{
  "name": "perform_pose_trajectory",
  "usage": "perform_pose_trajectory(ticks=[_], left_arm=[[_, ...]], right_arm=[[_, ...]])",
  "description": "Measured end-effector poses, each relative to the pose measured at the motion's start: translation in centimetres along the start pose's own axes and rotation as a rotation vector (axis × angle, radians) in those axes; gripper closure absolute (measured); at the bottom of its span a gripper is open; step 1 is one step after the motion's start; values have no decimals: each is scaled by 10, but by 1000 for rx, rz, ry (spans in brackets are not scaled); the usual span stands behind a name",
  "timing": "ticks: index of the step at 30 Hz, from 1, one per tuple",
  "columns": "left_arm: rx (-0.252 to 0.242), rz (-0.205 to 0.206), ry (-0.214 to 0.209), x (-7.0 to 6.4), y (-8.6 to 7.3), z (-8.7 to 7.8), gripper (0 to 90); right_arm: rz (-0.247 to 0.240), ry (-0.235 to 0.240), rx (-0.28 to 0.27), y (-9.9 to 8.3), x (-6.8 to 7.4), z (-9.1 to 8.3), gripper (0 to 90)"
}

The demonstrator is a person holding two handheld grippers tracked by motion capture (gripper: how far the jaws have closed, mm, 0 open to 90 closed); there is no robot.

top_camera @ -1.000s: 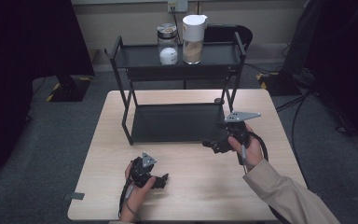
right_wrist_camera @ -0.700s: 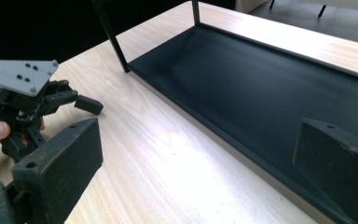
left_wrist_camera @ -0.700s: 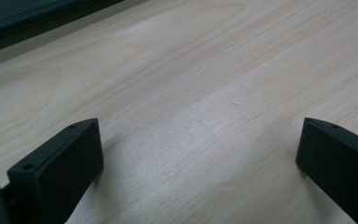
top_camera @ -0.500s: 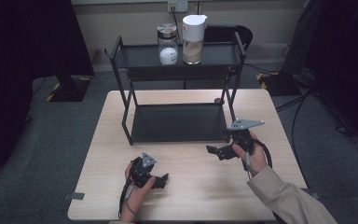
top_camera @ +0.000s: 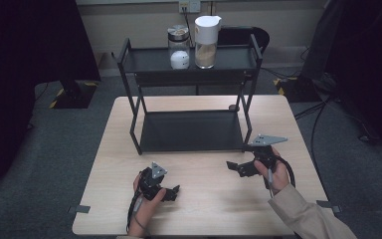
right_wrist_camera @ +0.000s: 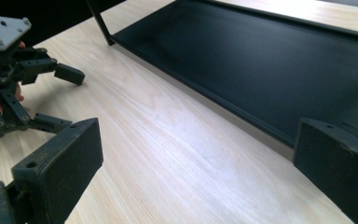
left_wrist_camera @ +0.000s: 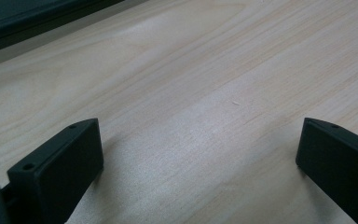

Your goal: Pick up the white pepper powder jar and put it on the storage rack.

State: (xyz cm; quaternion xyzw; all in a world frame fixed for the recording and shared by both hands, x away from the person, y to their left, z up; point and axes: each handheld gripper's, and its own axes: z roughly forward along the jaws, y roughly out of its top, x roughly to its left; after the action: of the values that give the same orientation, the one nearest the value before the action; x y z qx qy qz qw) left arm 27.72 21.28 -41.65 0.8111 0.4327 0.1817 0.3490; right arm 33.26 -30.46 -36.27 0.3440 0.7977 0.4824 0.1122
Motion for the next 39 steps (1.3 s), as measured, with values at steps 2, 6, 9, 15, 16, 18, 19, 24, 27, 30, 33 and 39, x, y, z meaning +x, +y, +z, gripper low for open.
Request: perform_pose_trajectory(ticks=[2,6,9,15,16,18,19,24,27,30,33,39], left_arm=[[0,0,0,0,0,0,1],[0,0,0,0,0,0,1],[0,0,0,0,0,0,1],[0,0,0,0,0,0,1],[0,0,0,0,0,0,1],[0,0,0,0,0,0,1],[0,0,0,0,0,0,1],[0,0,0,0,0,0,1],[0,0,0,0,0,0,1],[0,0,0,0,0,0,1],[0,0,0,0,0,0,1],[0,0,0,0,0,0,1]], right_arm=[[-2,-7,3,-3,0,0,7],[1,-15,6,-11,-2,-2,7],[6,-19,14,-17,-4,-3,7],[14,-29,26,-28,-8,-6,7],[16,-28,28,-30,-9,-7,7],[18,-37,35,-33,-9,-7,8],[18,-40,39,-35,-9,-8,7],[24,-50,48,-44,-11,-9,7],[25,-57,55,-47,-12,-9,9],[24,-60,58,-50,-12,-9,11],[19,-67,65,-52,-12,-9,11],[11,-71,76,-57,-12,-9,11]])
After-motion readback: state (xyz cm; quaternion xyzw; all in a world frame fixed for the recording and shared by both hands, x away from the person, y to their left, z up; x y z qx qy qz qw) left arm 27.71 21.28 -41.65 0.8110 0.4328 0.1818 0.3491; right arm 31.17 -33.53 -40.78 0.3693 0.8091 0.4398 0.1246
